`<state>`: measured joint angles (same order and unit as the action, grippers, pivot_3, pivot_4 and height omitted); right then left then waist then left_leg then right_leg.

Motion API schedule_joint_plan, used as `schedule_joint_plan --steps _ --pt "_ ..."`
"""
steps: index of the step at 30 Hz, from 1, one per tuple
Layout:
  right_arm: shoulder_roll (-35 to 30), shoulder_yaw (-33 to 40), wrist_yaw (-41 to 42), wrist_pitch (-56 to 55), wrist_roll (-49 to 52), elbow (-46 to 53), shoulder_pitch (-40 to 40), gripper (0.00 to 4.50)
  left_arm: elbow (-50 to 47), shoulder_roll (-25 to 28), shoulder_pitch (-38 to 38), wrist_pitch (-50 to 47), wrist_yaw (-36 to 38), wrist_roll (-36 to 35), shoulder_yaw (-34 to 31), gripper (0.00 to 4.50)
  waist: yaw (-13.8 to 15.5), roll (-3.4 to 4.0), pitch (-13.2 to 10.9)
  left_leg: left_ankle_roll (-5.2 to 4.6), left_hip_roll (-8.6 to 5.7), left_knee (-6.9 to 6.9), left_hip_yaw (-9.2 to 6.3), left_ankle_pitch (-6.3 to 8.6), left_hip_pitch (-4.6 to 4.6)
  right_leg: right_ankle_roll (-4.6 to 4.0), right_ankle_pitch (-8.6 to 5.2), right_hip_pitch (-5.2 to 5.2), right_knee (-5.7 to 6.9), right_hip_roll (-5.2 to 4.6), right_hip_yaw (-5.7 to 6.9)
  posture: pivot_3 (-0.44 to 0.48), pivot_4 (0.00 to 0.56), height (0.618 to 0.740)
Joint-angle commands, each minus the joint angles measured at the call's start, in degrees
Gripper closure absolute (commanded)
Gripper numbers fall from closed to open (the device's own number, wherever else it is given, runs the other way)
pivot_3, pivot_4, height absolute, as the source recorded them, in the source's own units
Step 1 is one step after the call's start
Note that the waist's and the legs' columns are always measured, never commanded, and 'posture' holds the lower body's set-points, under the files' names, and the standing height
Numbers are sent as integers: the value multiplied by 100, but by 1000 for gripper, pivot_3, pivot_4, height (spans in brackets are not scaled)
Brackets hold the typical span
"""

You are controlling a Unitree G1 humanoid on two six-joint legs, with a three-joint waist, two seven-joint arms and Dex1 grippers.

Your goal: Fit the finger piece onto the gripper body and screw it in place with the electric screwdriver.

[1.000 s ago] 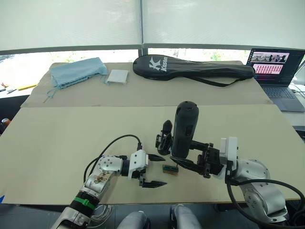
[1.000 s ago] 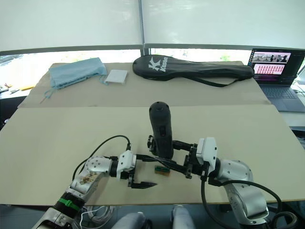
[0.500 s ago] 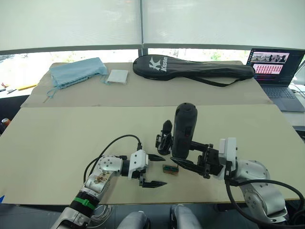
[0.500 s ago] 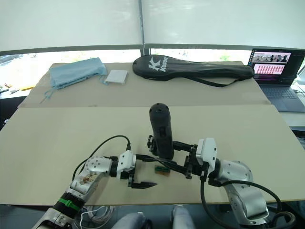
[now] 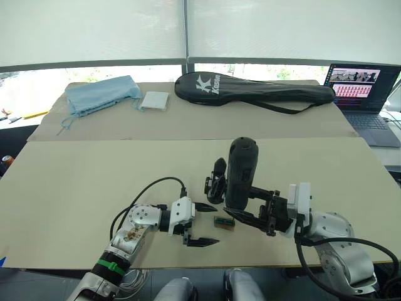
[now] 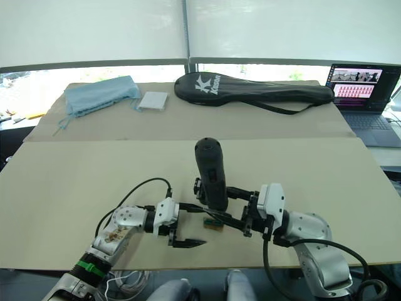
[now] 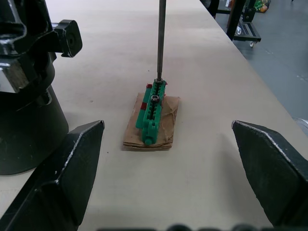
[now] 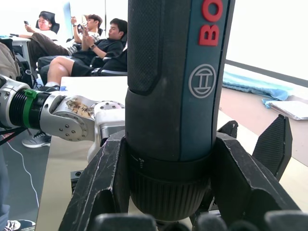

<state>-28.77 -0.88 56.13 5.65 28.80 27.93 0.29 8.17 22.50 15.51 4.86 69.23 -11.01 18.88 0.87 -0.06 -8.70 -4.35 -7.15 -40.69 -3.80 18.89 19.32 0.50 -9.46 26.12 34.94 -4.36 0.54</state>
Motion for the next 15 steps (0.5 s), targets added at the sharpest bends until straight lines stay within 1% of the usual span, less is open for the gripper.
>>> schedule_joint_plan --steps 1,9,15 --pt "22 16 -11 -185 48 90 -39 2574 -20 15 -83 -85 9 42 109 0 0 0 0 0 0 0 0 0 0 0 0 0 0 0 0 0 150 740" --pt "20 62 -38 -128 201 255 -87 2574 -56 106 -141 -168 7 -98 -43 0 -7 0 0 0 0 0 0 0 0 0 0 1 0 1 0 0 150 740" --pt "-65 170 -59 -101 315 346 -100 2574 -186 305 -243 -303 32 -331 -293 0 -36 0 0 1 4 2 0 0 0 -1 0 4 2 3 0 0 150 740"
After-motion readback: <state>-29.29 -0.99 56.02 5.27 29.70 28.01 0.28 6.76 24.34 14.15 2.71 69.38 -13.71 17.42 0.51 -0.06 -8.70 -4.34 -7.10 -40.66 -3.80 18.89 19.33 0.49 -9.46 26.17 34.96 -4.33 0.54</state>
